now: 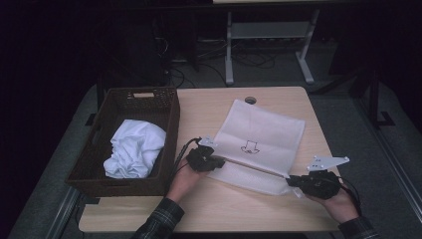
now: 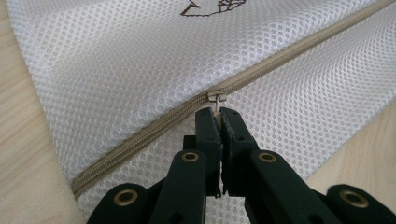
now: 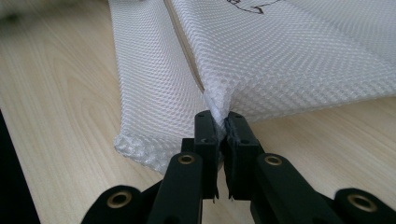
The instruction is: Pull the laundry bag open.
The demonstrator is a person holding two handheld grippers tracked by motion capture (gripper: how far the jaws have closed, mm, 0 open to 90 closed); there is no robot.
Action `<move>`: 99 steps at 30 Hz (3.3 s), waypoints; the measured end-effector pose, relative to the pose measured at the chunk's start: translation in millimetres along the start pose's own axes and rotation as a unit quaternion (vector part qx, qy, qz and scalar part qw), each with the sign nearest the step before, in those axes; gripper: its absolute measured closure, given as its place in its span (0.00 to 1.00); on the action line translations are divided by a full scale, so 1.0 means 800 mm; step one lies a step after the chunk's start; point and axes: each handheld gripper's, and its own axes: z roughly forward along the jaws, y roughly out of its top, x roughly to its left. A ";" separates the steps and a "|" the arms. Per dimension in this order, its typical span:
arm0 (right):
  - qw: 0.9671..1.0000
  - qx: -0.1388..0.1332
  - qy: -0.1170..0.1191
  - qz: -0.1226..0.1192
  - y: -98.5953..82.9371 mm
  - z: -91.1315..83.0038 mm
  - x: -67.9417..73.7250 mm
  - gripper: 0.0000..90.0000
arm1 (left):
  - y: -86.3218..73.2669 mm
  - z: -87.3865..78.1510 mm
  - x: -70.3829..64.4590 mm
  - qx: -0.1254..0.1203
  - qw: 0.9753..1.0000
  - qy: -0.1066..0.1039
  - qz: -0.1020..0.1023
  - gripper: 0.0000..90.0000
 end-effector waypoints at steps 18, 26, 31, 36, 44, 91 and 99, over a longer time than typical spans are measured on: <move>0.999 0.006 -0.033 0.008 -0.009 -0.011 -0.006 0.94 | -0.006 -0.006 0.014 0.012 0.999 0.038 -0.020 0.97; 0.999 0.004 -0.039 0.008 -0.013 -0.016 -0.008 0.94 | -0.005 -0.003 0.012 0.018 0.999 0.032 -0.016 0.97; 0.999 0.005 -0.050 0.017 -0.017 -0.021 -0.014 0.94 | -0.009 -0.009 0.021 0.020 0.998 0.055 -0.037 0.97; 0.998 0.008 -0.052 0.016 -0.019 -0.020 -0.014 0.94 | -0.010 -0.006 0.022 0.029 0.997 0.061 -0.035 0.97; 0.998 0.011 -0.058 0.018 -0.022 -0.020 -0.020 0.94 | -0.007 -0.003 0.020 0.018 0.997 0.063 -0.038 0.97; 0.982 0.007 -0.168 0.083 -0.051 -0.026 -0.107 0.89 | 0.113 0.104 0.068 -0.035 0.999 0.000 -0.003 0.96; 0.980 0.021 -0.170 0.095 -0.057 -0.021 -0.116 0.85 | 0.116 0.120 0.073 -0.033 0.999 0.002 -0.004 0.90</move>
